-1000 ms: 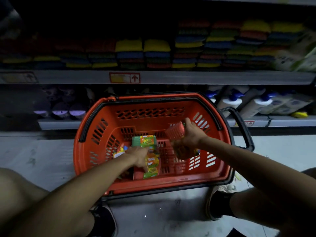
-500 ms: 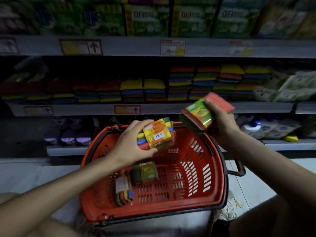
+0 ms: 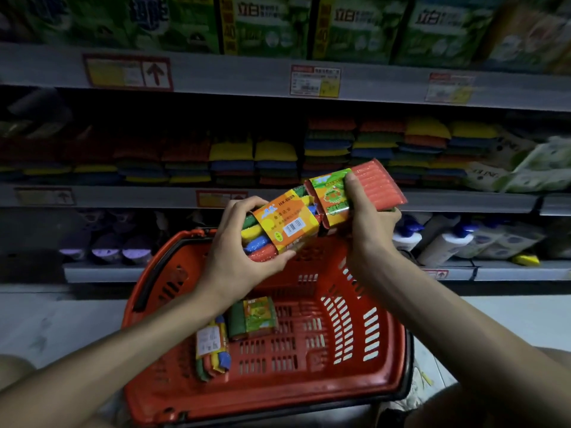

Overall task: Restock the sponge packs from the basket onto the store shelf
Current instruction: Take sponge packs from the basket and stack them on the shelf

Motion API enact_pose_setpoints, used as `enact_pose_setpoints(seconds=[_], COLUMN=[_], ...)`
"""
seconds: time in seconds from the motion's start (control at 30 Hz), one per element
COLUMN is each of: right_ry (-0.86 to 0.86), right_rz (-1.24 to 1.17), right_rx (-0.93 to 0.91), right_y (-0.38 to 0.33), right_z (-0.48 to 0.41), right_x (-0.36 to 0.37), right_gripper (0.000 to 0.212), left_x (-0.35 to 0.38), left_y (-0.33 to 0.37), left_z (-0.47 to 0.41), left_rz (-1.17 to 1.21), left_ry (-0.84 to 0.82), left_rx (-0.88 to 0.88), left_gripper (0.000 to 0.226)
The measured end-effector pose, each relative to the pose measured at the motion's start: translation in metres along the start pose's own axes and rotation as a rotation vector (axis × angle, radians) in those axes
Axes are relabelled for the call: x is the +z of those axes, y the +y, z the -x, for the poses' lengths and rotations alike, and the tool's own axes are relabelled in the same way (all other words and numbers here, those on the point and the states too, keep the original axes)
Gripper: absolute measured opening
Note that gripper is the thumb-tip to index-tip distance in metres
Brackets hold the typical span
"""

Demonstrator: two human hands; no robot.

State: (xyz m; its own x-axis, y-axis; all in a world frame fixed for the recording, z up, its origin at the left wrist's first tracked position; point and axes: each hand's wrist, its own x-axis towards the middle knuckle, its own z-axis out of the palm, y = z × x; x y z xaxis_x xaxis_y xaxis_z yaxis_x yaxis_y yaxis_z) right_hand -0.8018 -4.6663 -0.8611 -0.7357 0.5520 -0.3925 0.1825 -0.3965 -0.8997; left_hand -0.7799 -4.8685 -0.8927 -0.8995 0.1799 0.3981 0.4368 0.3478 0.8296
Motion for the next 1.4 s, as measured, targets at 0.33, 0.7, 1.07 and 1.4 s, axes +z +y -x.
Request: enact_pose_setpoints(seconds=[0.33, 0.7, 1.07, 1.4], right_ry=[-0.142, -0.428, -0.654, -0.659], right_rz=[0.061, 0.399, 0.474, 0.431], right_rx=[0.042, -0.016, 0.126, 0.168], right_y=[-0.035, -0.037, -0.061, -0.045], right_z=[-0.009, -0.007, 0.013, 0.022], right_x=[-0.004, -0.032, -0.043, -0.010], right_gripper=[0.081, 0.071, 0.025, 0.046], left_x=[0.000, -0.015, -0.036, -0.041], left_y=[0.009, -0.010, 0.003, 0.011], left_z=[-0.002, -0.006, -0.021, -0.028], left_rz=[0.129, 0.632, 0.725, 0.726], left_ry=[-0.002, 0.074, 0.018, 0.190], left_rx=[-0.217, -0.949, -0.984, -0.946], left_gripper=[0.071, 0.061, 0.042, 0.038])
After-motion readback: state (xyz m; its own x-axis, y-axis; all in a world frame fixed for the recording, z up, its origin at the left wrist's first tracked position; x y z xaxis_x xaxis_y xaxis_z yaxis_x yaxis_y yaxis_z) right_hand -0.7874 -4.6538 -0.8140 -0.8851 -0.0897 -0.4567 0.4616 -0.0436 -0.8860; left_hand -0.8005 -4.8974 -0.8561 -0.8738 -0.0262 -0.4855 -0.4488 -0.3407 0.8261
